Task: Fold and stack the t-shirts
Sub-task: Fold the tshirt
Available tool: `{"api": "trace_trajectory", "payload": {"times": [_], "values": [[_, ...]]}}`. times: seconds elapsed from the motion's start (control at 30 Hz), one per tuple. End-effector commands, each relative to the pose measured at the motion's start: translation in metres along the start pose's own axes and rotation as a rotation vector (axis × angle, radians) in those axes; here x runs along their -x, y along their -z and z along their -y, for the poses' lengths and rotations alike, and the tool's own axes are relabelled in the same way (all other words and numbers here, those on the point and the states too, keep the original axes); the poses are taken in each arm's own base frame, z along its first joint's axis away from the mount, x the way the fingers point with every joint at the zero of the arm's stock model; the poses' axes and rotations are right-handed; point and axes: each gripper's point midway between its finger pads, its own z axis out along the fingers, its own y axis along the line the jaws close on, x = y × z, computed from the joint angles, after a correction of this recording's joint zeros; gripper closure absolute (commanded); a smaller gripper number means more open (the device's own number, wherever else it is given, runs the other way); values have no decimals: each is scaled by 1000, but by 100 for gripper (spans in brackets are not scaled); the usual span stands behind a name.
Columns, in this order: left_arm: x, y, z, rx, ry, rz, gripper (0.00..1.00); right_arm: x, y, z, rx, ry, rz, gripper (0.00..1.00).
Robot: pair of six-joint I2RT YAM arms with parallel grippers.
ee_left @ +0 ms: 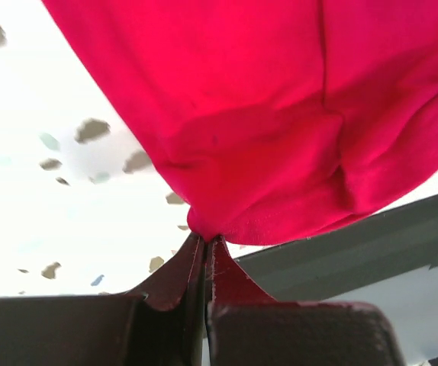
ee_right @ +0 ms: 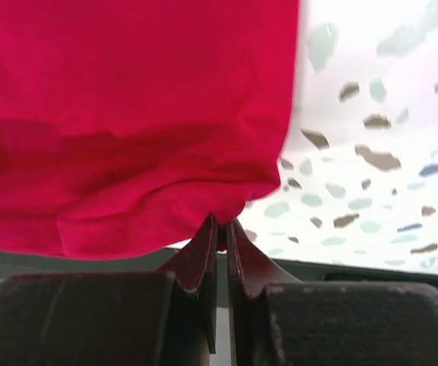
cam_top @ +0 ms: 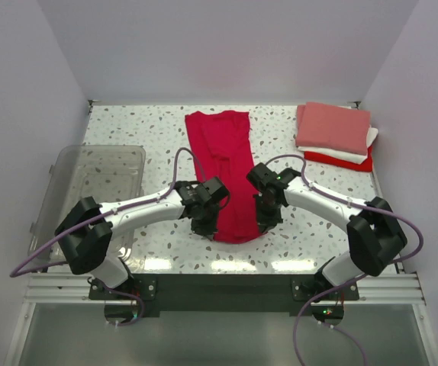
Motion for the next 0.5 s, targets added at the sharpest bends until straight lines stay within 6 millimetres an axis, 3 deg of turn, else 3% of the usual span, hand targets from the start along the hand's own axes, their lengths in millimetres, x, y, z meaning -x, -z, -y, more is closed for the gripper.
{"api": "trace_trajectory", "payload": {"times": [0.0, 0.3, 0.47], "values": [[27, 7, 9, -44, -35, 48, 100, 38, 9, -14, 17, 16, 83, 100], [114, 16, -16, -19, 39, 172, 100, 117, 3, -14, 1, -9, 148, 100], [146, 7, -20, -10, 22, 159, 100, 159, -1, -15, -6, -12, 182, 100]]}}
